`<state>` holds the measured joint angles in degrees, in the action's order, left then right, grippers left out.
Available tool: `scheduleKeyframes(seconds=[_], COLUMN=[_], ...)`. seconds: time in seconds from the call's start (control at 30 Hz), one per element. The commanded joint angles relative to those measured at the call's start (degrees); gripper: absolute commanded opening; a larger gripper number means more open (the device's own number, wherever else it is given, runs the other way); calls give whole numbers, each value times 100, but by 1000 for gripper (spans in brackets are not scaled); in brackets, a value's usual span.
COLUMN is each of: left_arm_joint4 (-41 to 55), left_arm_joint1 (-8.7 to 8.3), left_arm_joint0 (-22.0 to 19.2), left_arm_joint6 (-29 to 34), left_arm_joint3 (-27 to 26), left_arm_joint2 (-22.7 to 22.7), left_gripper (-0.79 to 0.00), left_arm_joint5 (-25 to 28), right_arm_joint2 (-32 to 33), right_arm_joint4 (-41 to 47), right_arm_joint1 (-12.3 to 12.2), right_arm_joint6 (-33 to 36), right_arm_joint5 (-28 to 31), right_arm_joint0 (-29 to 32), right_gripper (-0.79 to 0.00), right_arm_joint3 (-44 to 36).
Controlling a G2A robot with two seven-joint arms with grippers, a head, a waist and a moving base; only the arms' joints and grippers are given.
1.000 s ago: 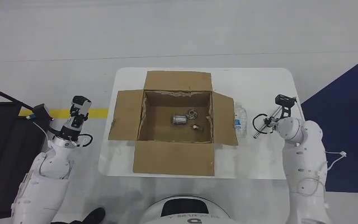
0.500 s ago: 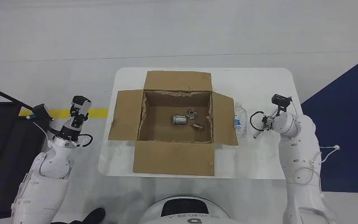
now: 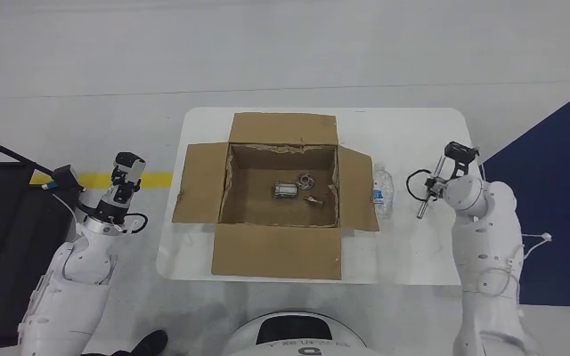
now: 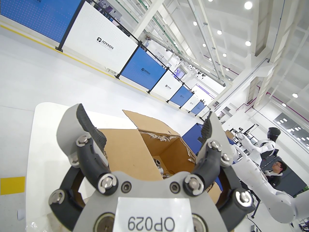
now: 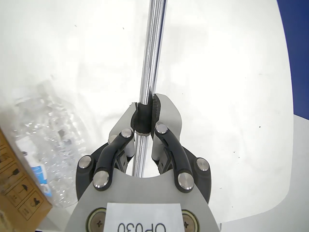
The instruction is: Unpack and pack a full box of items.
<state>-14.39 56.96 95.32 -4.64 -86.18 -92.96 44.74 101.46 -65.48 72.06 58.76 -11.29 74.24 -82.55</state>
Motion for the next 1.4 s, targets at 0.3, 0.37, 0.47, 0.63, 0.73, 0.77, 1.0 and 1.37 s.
scheduleKeyframes(seconds=[0.3,0.37,0.47,0.63,0.73,0.77,1.0,1.37], left_arm_joint4=[0,0,0,0,0,0,0,0], left_arm_joint1=[0,0,0,0,0,0,0,0], left_arm_joint0=[0,0,0,0,0,0,0,0], left_arm_joint6=[0,0,0,0,0,0,0,0], left_arm_joint3=[0,0,0,0,0,0,0,0], left_arm_joint2=[0,0,0,0,0,0,0,0], left_gripper=[0,0,0,0,0,0,0,0], left_arm_joint5=[0,0,0,0,0,0,0,0], right_arm_joint2=[1254,1121,736,-196,-746,-926,-1983,-3402], right_arm_joint4=[4076,4545,4995,4739,4244,3999,2634,372], right_arm_joint1=[58,61,65,69,65,61,44,62], right_arm_joint6=[-1095,-952,-741,-608,-595,-601,-1006,-1456], right_arm_joint5=[1691,2058,2547,3023,3355,3521,4681,5315], right_arm_joint0=[673,661,584,382,336,331,347,-87], right_gripper=[-785,-785,-785,-785,-785,-785,-785,-785], right_arm_joint3=[-874,-1084,-1434,-2020,-2328,-2452,-2577,-1895])
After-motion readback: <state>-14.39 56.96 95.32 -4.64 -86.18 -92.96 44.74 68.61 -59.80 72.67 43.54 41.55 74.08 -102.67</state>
